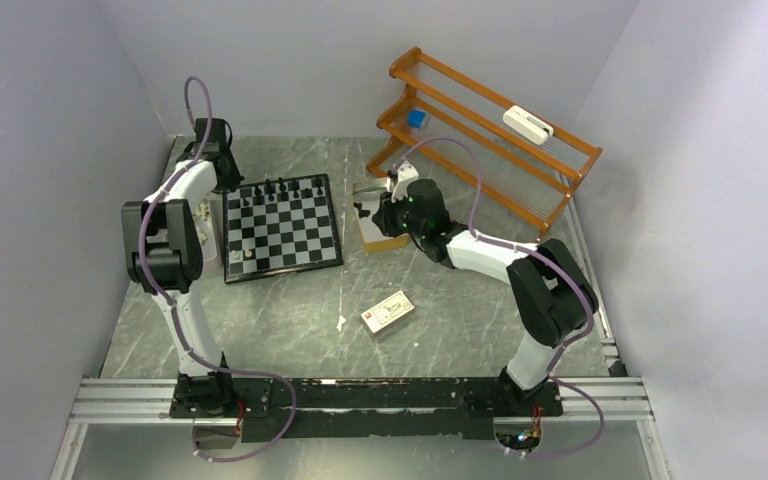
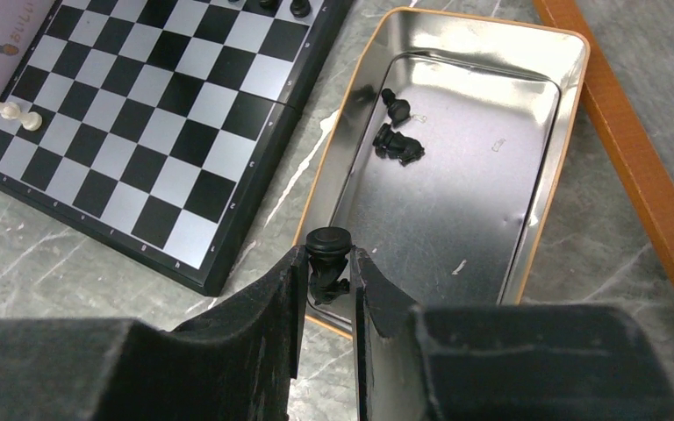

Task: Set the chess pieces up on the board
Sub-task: Place the chess piece on the chessboard.

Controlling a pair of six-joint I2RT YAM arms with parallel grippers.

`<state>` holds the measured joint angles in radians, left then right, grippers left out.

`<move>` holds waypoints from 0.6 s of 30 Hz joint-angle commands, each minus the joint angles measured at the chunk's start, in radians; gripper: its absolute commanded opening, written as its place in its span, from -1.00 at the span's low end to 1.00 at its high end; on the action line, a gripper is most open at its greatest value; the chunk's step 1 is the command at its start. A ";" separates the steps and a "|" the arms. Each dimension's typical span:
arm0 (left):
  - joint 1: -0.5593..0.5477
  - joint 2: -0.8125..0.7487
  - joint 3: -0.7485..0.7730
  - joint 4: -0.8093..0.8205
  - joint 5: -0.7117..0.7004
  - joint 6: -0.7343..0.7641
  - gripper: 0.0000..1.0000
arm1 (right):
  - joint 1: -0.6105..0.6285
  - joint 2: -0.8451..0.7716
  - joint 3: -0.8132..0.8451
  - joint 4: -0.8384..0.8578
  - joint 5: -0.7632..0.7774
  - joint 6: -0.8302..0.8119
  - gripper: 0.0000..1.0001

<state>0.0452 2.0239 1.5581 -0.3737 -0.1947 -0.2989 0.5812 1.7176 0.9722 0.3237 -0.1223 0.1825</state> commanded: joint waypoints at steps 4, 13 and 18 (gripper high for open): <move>0.009 0.040 -0.004 0.063 -0.026 0.018 -0.79 | -0.010 -0.003 0.004 0.014 0.005 0.004 -0.46; 0.011 0.095 0.053 0.039 -0.044 0.033 -0.79 | -0.011 0.000 0.003 0.013 -0.008 0.006 -0.46; 0.011 0.094 0.033 0.063 -0.030 0.038 -0.77 | -0.011 0.003 0.007 0.012 -0.005 0.003 -0.46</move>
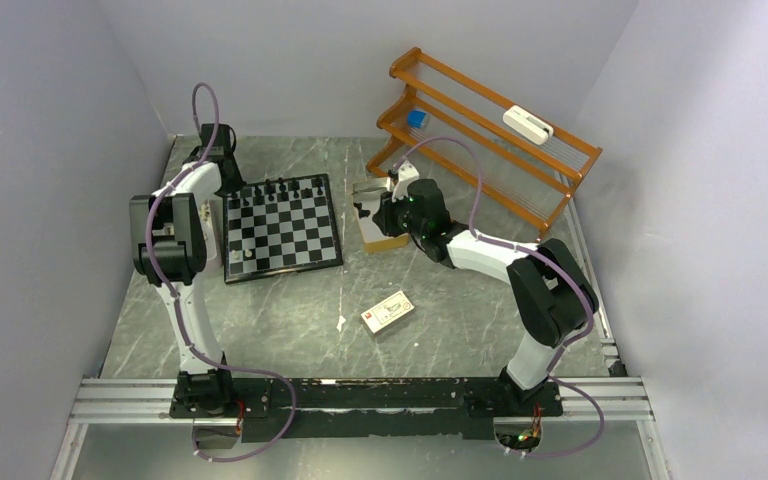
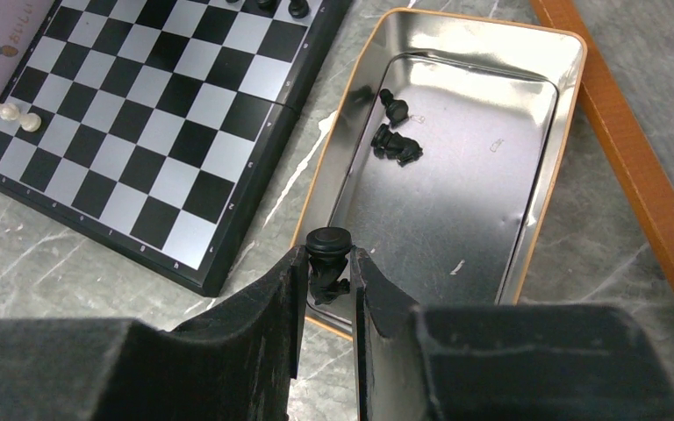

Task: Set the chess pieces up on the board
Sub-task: Place the chess piece on the chessboard.

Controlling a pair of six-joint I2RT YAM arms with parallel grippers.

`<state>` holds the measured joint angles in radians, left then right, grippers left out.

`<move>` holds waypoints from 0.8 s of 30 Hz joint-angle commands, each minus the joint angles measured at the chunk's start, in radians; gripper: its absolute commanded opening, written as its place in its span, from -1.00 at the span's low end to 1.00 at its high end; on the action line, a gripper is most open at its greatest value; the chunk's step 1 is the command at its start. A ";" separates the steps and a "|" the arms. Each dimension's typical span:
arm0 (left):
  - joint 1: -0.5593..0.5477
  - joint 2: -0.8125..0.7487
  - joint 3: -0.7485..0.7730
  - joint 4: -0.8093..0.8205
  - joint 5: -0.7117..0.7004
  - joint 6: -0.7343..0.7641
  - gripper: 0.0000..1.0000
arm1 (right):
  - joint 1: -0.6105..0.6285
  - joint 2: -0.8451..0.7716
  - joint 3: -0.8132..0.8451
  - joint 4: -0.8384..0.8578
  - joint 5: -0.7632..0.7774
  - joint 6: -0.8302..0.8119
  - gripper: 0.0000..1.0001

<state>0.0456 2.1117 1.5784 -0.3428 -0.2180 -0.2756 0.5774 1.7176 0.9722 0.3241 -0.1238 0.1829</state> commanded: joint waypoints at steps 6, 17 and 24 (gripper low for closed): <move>0.011 0.007 0.008 0.027 -0.032 0.025 -0.69 | -0.008 0.002 0.000 0.016 0.001 0.003 -0.46; 0.010 0.008 -0.007 0.039 -0.038 0.028 -0.61 | -0.009 -0.016 -0.013 0.017 0.001 0.001 -0.45; 0.010 0.024 0.001 0.034 -0.024 0.030 -0.55 | -0.011 -0.036 -0.017 0.005 0.011 -0.006 -0.45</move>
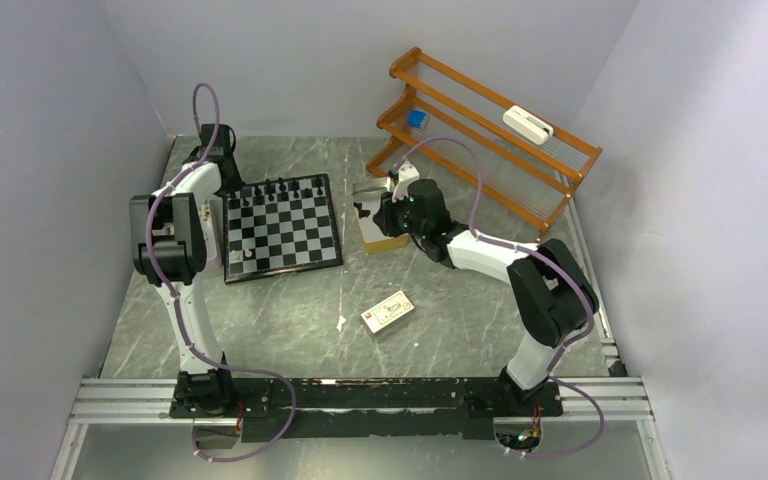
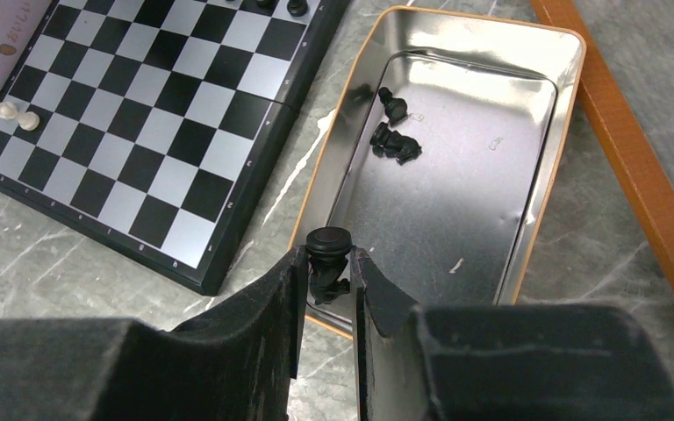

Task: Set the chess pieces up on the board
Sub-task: Place the chess piece on the chessboard.

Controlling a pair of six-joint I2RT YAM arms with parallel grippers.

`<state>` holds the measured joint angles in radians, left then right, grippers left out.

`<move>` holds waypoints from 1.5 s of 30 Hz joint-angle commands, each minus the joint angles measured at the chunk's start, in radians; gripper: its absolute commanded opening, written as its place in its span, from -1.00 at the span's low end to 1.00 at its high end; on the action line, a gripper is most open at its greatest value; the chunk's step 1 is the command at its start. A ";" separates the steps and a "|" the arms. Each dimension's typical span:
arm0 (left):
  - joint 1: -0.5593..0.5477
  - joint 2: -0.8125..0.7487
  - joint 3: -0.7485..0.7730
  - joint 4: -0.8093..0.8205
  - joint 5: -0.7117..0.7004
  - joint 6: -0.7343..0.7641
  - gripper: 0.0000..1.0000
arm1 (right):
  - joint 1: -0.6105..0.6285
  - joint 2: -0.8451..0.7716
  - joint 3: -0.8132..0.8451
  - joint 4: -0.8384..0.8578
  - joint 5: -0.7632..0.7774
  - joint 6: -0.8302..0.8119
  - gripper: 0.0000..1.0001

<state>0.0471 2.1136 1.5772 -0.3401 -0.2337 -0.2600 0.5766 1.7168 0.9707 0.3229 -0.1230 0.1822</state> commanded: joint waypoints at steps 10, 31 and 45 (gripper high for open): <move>0.008 0.041 0.010 0.036 -0.003 0.018 -0.55 | -0.012 -0.034 -0.018 0.006 -0.003 0.000 -0.45; 0.008 -0.008 0.048 -0.008 0.014 0.010 -0.18 | -0.011 -0.021 -0.010 0.003 -0.006 0.006 -0.45; 0.008 -0.140 0.181 -0.147 0.089 -0.004 0.22 | -0.014 0.020 0.040 -0.033 -0.021 0.085 -0.45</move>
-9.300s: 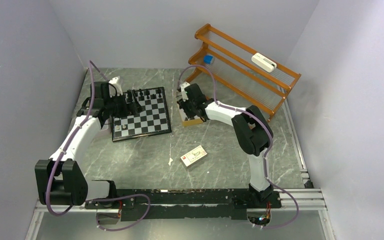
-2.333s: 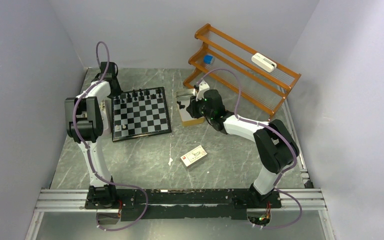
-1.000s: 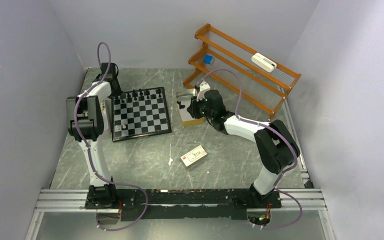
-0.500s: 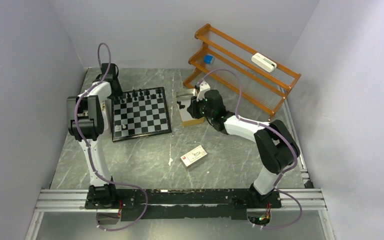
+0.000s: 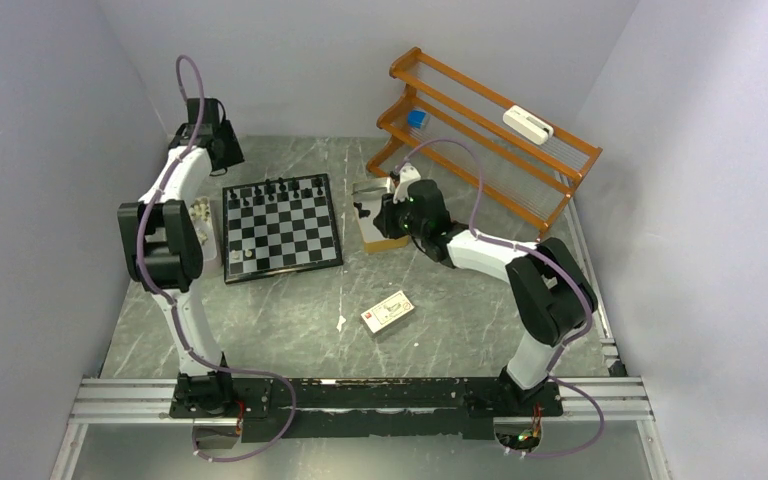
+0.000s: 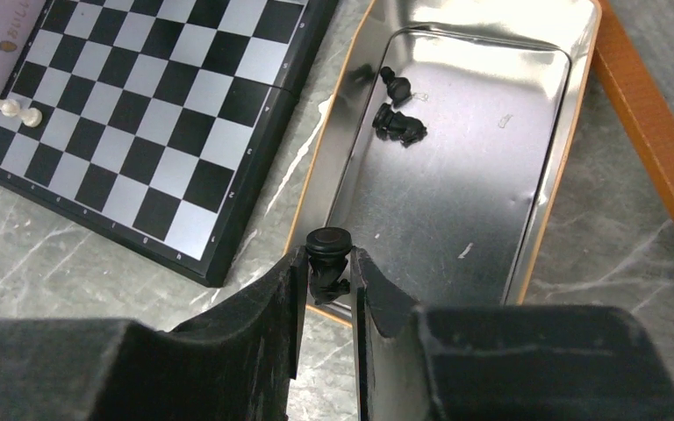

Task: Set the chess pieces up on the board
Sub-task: Place the chess piece on the chessboard.

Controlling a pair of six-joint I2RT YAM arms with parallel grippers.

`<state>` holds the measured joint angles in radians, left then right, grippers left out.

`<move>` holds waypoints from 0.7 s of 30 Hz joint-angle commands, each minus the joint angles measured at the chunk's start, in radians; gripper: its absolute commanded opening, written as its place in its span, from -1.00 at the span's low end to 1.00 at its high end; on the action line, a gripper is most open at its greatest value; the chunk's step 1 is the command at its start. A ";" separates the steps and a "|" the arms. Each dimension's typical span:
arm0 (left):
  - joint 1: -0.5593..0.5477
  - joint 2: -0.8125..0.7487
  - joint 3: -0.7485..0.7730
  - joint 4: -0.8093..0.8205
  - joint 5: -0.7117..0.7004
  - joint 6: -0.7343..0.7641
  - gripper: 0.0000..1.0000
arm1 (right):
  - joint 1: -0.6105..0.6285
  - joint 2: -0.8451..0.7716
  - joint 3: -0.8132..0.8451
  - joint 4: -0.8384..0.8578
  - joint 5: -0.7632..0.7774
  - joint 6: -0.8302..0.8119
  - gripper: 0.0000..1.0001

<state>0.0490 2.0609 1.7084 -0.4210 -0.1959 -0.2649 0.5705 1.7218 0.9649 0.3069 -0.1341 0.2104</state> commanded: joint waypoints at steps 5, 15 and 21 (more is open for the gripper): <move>0.006 -0.206 -0.041 -0.053 0.206 -0.019 0.20 | -0.028 0.023 0.121 -0.092 -0.029 0.218 -0.45; -0.078 -0.455 -0.274 0.043 0.518 -0.062 0.16 | -0.118 -0.017 0.018 0.151 -0.243 0.787 -0.43; -0.192 -0.584 -0.406 0.150 0.597 -0.097 0.14 | -0.121 0.022 -0.067 0.406 -0.299 1.070 -0.43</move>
<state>-0.0765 1.5585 1.3617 -0.3779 0.2901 -0.3267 0.4488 1.7306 0.9325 0.4957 -0.3634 1.0210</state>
